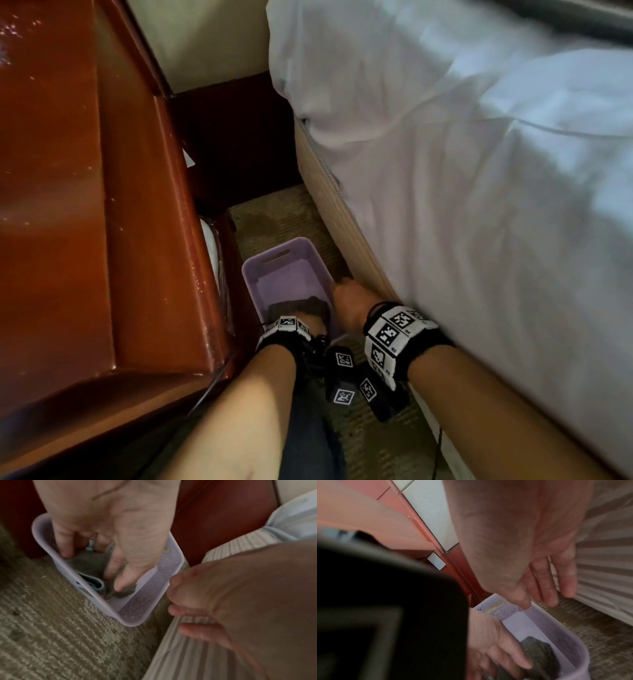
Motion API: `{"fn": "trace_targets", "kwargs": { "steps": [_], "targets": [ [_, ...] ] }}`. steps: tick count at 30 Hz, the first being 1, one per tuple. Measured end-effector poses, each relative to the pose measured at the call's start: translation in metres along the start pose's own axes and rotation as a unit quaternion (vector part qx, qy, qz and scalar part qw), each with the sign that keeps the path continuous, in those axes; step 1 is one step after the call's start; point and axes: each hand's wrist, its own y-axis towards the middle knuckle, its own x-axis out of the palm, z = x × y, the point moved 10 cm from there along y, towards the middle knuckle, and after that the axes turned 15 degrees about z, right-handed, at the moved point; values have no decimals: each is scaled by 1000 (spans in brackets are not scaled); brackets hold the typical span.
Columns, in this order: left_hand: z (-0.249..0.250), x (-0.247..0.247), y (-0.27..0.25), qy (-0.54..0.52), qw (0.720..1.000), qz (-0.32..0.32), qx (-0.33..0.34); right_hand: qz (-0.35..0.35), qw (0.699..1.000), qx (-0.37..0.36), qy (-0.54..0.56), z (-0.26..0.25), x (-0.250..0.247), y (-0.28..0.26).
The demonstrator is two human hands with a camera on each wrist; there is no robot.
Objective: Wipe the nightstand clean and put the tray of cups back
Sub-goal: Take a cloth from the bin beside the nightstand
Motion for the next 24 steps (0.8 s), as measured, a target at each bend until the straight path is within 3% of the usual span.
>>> {"fn": "trace_targets", "kwargs": {
  "steps": [3, 5, 8, 10, 12, 15, 20, 24],
  "targets": [
    [-5, 18, 1, -28, 999, -9, -35, -12, 1000, -4, -15, -1, 0, -4],
    [0, -2, -16, -32, 998, 21, -53, -14, 999, -7, -28, -1, -1, -7],
    [1, -18, -24, 78, 995, 46, -30, -24, 999, -4, -40, 0, -7, -14],
    [8, -28, -26, 66, 996, 58, -17, -23, 999, -6, -37, -2, -15, -21],
    [2, -33, -20, 39, 995, 70, -61, -13, 999, -10, -29, -5, -26, -28],
    [17, -76, -43, 69, 990, 106, -66, 26, 1000, 9, -7, -3, -49, -39],
    [41, -145, -91, -13, 982, 172, -73, 91, 992, 44, 73, -2, -96, -60],
    [74, -196, -144, -98, 969, 225, -3, 146, 972, 71, 172, 5, -136, -90]
  ]
}}
